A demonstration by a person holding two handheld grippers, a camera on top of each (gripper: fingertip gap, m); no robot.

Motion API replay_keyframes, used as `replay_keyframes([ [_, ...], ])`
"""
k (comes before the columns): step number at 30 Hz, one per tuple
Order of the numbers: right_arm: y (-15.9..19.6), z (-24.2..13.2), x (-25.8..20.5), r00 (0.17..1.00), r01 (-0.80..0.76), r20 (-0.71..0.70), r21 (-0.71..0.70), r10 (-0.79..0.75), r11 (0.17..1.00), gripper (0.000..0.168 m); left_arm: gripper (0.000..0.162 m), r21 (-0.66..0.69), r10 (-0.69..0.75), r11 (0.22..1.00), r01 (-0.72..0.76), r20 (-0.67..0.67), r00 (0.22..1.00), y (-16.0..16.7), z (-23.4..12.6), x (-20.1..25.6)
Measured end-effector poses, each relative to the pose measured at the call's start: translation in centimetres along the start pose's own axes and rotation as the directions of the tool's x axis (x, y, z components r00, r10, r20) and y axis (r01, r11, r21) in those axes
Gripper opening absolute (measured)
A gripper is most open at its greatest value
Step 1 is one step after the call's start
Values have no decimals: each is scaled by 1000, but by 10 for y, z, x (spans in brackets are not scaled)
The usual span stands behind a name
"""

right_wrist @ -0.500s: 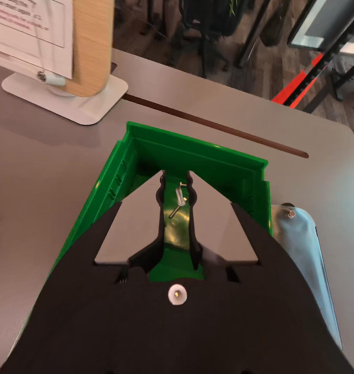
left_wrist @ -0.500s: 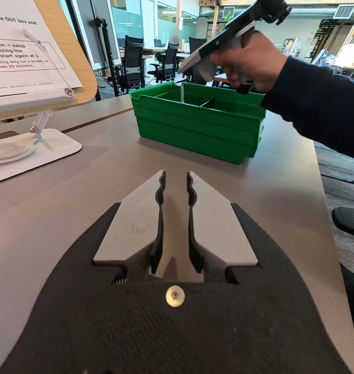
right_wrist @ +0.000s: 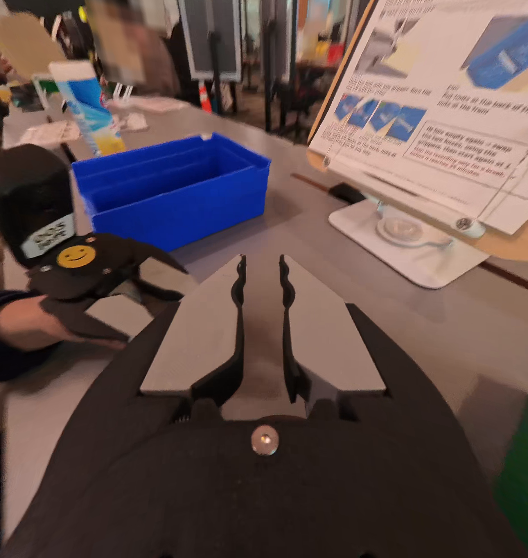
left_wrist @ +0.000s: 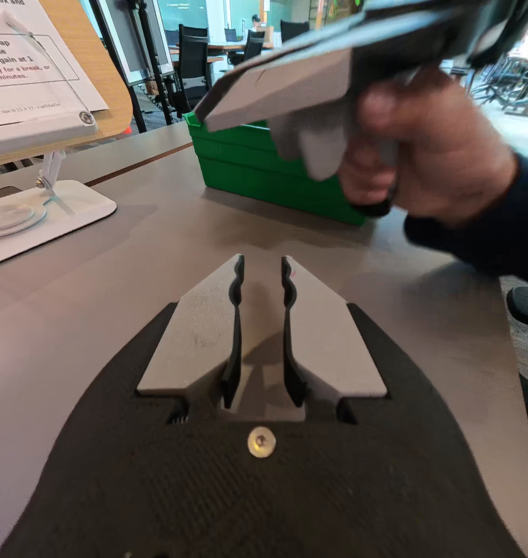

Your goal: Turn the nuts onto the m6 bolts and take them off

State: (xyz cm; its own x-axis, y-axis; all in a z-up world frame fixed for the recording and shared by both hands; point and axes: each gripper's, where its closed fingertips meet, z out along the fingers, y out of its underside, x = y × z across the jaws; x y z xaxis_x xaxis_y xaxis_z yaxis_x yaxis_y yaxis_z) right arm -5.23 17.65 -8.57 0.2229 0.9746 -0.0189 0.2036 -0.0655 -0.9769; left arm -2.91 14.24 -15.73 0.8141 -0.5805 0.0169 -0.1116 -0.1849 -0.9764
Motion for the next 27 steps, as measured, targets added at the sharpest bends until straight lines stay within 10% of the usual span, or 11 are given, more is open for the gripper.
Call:
replay_keyframes([
  [1,4,6,0,1000,-1,-8,47,2,999,17,24,9,-5,1000,5,3,1000,0,-3,1],
  [6,42,23,2,998,-46,31,-17,47,999,28,28,27,-99,995,99,8,995,5,-45,15],
  [14,37,16,-11,998,-25,66,6,24,1000,27,30,85,-96,994,69,372,923,-30,-192,-44],
  [27,66,30,-22,995,22,101,-79,-14,997,27,54,-325,-65,926,191,362,930,70,-271,-95],
])
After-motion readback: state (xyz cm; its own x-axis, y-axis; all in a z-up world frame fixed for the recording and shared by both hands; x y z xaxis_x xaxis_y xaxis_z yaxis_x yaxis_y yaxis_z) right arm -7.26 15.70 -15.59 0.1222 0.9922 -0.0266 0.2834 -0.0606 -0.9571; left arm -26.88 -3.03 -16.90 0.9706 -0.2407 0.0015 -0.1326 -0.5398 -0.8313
